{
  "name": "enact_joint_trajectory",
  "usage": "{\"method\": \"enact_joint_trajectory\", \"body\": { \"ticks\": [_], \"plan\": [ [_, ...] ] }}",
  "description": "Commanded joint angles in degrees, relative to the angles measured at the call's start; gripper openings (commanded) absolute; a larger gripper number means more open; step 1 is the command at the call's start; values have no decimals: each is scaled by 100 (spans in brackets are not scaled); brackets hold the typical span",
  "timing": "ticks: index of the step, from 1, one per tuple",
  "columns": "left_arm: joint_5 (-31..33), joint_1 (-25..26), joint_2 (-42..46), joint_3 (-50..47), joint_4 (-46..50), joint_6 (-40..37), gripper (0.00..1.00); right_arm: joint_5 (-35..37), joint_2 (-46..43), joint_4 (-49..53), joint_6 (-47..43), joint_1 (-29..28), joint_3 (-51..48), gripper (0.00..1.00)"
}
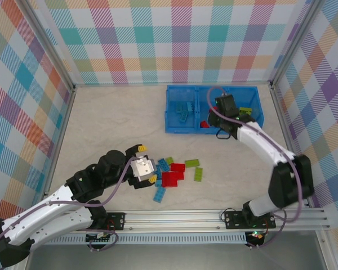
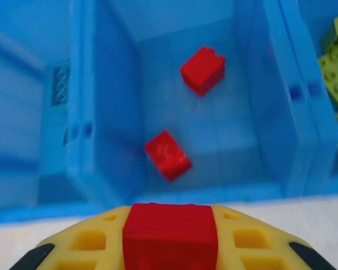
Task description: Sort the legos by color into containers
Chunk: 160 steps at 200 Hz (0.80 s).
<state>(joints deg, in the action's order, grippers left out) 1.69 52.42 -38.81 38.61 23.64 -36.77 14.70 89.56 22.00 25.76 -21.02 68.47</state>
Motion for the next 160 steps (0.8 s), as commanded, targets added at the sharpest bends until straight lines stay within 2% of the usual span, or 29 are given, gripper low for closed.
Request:
{"method": "enact_joint_trajectory", "body": {
  "ticks": [1,16,27,41,75,96,105,127,160],
  "plan": [
    [355,22,82,120,-89,214,100,-89,834,-372,-621,27,655,22],
    [418,22,67,116,-80,173,100,-49,1267,-201,-529,111,1058,28],
    [449,23,66,99,-120,178,100,-57,1353,-244,-463,134,1125,41],
    [480,22,66,74,-155,158,100,-32,1279,-382,-382,135,1024,49],
    [413,22,108,59,-32,-115,100,-28,715,-361,-388,133,702,51],
    [306,22,128,4,9,-284,100,-656,44,-284,-303,67,120,53],
    [227,23,130,1,19,-312,100,-854,-366,-280,-271,-80,-311,55],
    [-37,22,111,-63,64,-481,100,-826,-1249,10,-17,-761,-1304,57],
    [-82,22,-187,-134,124,-717,100,-568,-1678,943,637,-1918,-2051,63]
  ]
}}
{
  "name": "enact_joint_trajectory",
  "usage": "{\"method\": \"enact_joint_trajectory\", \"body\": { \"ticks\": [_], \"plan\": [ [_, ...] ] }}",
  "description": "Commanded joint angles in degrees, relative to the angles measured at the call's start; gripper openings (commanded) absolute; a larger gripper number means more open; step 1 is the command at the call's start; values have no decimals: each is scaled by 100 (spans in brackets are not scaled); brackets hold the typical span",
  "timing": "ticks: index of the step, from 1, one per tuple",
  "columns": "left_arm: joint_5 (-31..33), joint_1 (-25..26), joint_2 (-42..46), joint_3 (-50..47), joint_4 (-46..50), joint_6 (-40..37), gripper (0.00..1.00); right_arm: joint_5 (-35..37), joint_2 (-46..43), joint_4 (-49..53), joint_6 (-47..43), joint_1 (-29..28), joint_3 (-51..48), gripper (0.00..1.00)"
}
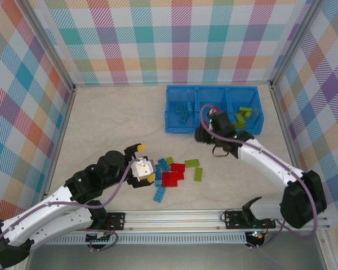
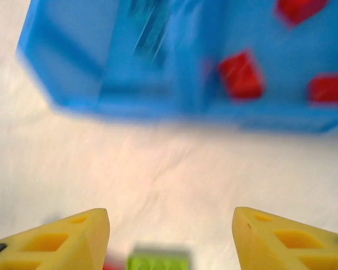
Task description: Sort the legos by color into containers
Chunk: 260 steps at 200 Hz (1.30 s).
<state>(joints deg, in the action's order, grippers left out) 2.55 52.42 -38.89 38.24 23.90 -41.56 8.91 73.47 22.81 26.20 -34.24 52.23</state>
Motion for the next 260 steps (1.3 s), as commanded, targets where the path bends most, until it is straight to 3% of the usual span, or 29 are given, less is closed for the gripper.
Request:
{"method": "enact_joint_trajectory", "body": {
  "ticks": [1,27,50,71,91,111,180,204,228,260],
  "plan": [
    [-167,22,-188,-97,93,-238,100,13,-65,890,609,-620,-439,63],
    [-318,27,-427,-91,71,-171,100,323,194,1424,1055,-1217,-501,69],
    [-360,31,-503,-106,78,-146,100,506,563,1405,1216,-1423,-499,89],
    [-243,46,-514,-106,131,-159,100,405,941,1202,1301,-1477,-479,91],
    [-145,67,-489,-97,176,-190,100,729,1246,1284,1580,-1588,-450,84],
    [-114,73,-451,-97,194,-211,100,1047,1319,1313,1914,-1712,-588,72],
    [-205,87,-471,-106,203,-234,100,770,1402,884,2214,-1825,-1044,52],
    [-210,95,-444,-114,203,-241,100,835,1331,906,2224,-1823,-1097,40],
    [-250,93,-409,-123,203,-251,100,1064,970,1113,2175,-1823,-1047,33],
    [-530,101,-290,-140,176,-294,100,1484,-149,1345,1867,-1683,-819,30]
  ]
}}
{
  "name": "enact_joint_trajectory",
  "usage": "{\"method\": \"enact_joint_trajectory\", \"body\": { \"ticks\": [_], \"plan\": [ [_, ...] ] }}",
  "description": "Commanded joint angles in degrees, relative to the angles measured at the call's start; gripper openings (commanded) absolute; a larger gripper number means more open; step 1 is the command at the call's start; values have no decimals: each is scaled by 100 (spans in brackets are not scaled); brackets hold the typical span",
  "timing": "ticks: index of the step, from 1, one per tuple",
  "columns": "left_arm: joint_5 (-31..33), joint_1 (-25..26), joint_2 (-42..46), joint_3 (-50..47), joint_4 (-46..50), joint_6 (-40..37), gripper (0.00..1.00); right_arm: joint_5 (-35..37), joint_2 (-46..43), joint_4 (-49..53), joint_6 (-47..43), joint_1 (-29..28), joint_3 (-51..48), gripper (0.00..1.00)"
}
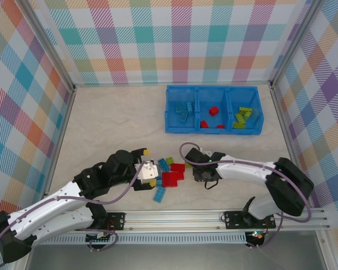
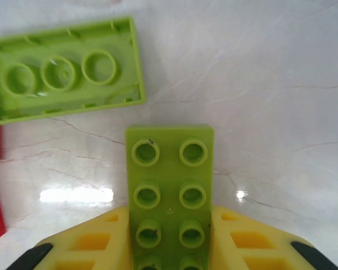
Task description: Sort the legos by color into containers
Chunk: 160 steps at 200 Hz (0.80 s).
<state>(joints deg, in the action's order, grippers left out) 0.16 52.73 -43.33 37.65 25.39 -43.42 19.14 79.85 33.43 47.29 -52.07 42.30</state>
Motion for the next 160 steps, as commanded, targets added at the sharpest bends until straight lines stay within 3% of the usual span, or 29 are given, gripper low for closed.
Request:
{"method": "enact_joint_trajectory", "body": {
  "ticks": [1,22,62,96,121,142,160],
  "plan": [
    [-294,71,165,-82,23,-102,100,478,-818,281,-262,114,186,30],
    [-153,63,258,-100,-236,128,100,691,-1310,-180,-798,633,305,28],
    [265,71,526,-57,-540,613,100,363,-1489,-1168,-2004,2614,724,26],
    [479,71,844,6,-645,892,100,-178,-246,-1713,-2571,4106,1587,25],
    [592,64,882,79,-553,941,100,-487,926,-1889,-2603,4835,2394,26],
    [640,71,777,158,-408,957,100,-725,1719,-1786,-2552,5115,3046,33],
    [695,71,704,174,-372,960,100,-849,2022,-1584,-2498,5207,3423,48]
  ]
}}
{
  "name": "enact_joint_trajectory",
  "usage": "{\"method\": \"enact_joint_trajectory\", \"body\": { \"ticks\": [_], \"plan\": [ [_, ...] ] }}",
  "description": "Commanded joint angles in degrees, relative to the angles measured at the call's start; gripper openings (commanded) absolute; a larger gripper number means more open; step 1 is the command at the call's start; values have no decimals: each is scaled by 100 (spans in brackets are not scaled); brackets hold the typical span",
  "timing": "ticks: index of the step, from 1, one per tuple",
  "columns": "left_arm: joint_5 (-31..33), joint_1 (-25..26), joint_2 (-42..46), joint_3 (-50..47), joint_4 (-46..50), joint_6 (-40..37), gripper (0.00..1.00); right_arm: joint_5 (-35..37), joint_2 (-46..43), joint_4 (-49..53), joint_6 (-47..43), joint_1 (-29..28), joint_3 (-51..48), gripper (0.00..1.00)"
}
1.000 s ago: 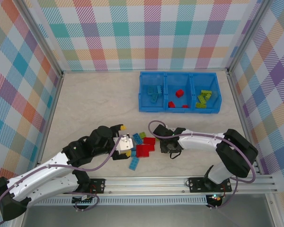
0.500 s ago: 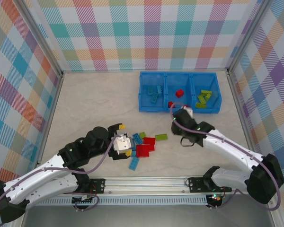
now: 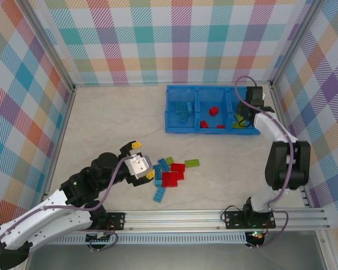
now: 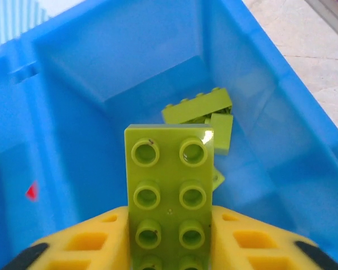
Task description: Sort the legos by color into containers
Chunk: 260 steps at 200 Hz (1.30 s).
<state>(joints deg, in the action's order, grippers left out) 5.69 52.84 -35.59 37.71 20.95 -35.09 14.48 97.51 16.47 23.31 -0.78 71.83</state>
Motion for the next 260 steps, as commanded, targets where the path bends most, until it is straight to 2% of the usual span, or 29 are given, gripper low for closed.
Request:
{"method": "enact_joint_trajectory", "body": {
  "ticks": [1,13,38,60,82,100,114,130,155,178,202,218,232,260],
  "plan": [
    [147,60,-75,167,74,126,100,-384,258,116,-99,77,480,49],
    [156,53,-105,149,50,128,100,-376,175,85,-100,78,527,58],
    [84,51,-241,155,88,107,100,-611,-198,146,16,78,504,60],
    [122,51,-446,239,171,269,100,-1449,-875,196,146,-15,62,62],
    [420,-13,-738,399,273,746,100,-2252,-1996,-225,224,-538,-979,65],
    [543,-56,-1076,731,498,1204,100,-2592,-2709,-19,193,-1232,-1498,67],
    [663,-63,-1347,947,467,1852,100,-2767,-3070,242,89,-1827,-1769,70],
    [772,-63,-1717,1029,392,2981,100,-3112,-3250,693,-38,-2365,-1933,73],
    [986,34,-2381,1493,1332,5107,100,-3430,-3319,1815,-254,-2804,-1940,79],
    [956,526,-2781,1458,1841,6467,100,-3216,-3583,2145,-239,-2848,-2218,85],
    [979,1621,-3190,1083,1583,7242,100,-3005,-3762,1939,-244,-2843,-2446,94],
    [1270,2199,-3481,839,1565,7890,100,-2938,-3645,1855,-264,-2839,-2396,96],
    [1297,2357,-3669,668,1555,8179,100,-2991,-3503,1726,-293,-2840,-2352,97],
    [1464,2361,-3874,530,1422,7986,97,-3038,-3264,1613,-348,-2840,-2252,98]
  ]
}}
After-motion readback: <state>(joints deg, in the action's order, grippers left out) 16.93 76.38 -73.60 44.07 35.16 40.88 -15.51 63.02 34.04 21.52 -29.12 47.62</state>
